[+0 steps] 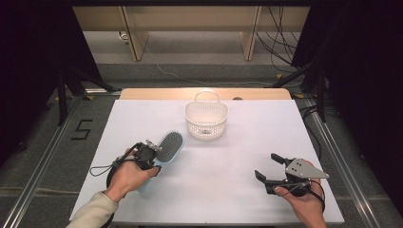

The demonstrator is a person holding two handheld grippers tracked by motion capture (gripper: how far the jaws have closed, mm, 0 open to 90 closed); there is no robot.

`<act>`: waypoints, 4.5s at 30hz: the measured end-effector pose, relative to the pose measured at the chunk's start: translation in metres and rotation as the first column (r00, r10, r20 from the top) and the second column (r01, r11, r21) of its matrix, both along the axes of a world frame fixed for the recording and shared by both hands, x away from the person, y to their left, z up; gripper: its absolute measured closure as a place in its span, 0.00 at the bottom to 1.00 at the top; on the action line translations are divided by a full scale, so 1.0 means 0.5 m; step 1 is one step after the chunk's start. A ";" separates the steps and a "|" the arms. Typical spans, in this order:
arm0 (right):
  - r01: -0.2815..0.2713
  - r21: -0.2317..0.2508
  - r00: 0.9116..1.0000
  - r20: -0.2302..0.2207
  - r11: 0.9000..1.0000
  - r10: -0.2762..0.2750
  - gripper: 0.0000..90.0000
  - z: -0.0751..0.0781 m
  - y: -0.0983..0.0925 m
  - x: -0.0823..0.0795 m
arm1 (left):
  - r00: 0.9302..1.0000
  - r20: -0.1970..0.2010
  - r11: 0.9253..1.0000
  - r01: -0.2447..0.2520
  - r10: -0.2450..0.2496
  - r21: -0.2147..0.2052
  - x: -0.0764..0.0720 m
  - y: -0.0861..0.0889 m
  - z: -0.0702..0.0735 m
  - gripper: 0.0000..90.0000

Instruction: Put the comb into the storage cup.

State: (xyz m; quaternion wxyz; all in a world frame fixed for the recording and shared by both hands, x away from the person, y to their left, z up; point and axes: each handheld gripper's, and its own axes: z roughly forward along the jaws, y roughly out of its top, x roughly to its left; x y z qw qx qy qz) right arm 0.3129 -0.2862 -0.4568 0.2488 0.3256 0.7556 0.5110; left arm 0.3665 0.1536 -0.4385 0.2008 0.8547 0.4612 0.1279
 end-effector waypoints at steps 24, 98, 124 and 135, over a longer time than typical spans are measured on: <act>-0.002 0.014 1.000 -0.002 1.000 0.002 0.18 -0.001 -0.001 0.001 | 0.999 0.032 1.000 -0.007 0.008 -0.024 0.001 0.001 0.003 0.78; -0.001 0.010 1.000 -0.007 1.000 0.001 0.18 -0.001 -0.002 0.001 | 0.983 0.177 0.992 -0.032 0.053 -0.122 0.004 0.009 0.022 0.78; -0.005 0.010 1.000 -0.004 1.000 0.005 0.18 -0.001 -0.002 0.002 | 0.976 0.212 0.990 -0.022 0.052 -0.141 0.004 0.010 0.024 0.78; -0.004 0.011 1.000 -0.005 1.000 0.004 0.18 -0.001 -0.002 0.002 | 0.972 0.230 0.989 -0.024 0.058 -0.146 0.004 0.010 0.026 0.78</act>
